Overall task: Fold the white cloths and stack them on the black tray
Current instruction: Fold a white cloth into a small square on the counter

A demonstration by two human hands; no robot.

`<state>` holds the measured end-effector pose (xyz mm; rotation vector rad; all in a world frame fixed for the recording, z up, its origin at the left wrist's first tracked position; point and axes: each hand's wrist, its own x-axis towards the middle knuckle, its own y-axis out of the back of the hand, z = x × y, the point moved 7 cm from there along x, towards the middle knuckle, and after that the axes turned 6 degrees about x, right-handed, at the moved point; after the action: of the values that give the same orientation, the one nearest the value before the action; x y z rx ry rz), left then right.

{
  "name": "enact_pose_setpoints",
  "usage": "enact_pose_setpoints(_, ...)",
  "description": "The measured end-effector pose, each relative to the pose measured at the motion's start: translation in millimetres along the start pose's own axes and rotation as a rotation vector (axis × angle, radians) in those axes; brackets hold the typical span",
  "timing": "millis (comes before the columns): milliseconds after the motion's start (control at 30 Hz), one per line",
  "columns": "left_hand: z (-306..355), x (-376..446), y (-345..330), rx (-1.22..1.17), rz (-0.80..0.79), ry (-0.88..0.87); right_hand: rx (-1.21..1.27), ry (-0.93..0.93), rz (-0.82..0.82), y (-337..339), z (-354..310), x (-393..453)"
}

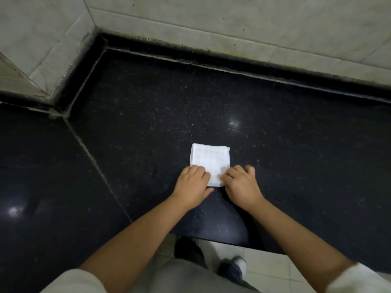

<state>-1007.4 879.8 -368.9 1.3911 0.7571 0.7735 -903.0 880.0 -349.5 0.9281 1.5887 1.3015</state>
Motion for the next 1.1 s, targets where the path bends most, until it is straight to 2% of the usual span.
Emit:
enact_pose_setpoints(133,8.3,4.3,8.0,0.094,-0.044,0.001,0.199,-0.06,0.069,14.5,13.1,-4.0)
enact_pose_setpoints(300,77.5,23.3,50.8,0.091,0.111,-0.142,0.365,-0.238,0.18,41.6,81.6,-71.1)
enact_pose_setpoints(433,189.2,53.1,88.4,0.037,0.146,-0.269,0.409,-0.369,0.203,57.7,152.2,-163.9)
enact_pose_setpoints(500,252.0,63.4,106.0,0.002,0.113,-0.312,0.329,-0.409,0.202,65.3,186.8,-216.2)
enact_pose_setpoints(667,413.4,78.5,139.6,0.045,0.145,-0.553,0.216,-0.519,0.384,106.7,283.3,-360.7)
enact_pose_setpoints(767,496.8,99.1,162.1,0.117,0.141,-0.578,0.124,-0.567,0.312,140.9,334.5,-435.0)
enact_pose_setpoints(967,654.5,152.1,216.1,0.069,0.204,-0.707,0.243,-0.653,0.098,182.7,439.2,-547.6)
enact_pose_setpoints(1100,751.3,191.4,252.6,0.108,0.157,-0.779,0.253,-0.753,0.16,220.1,516.2,-607.2)
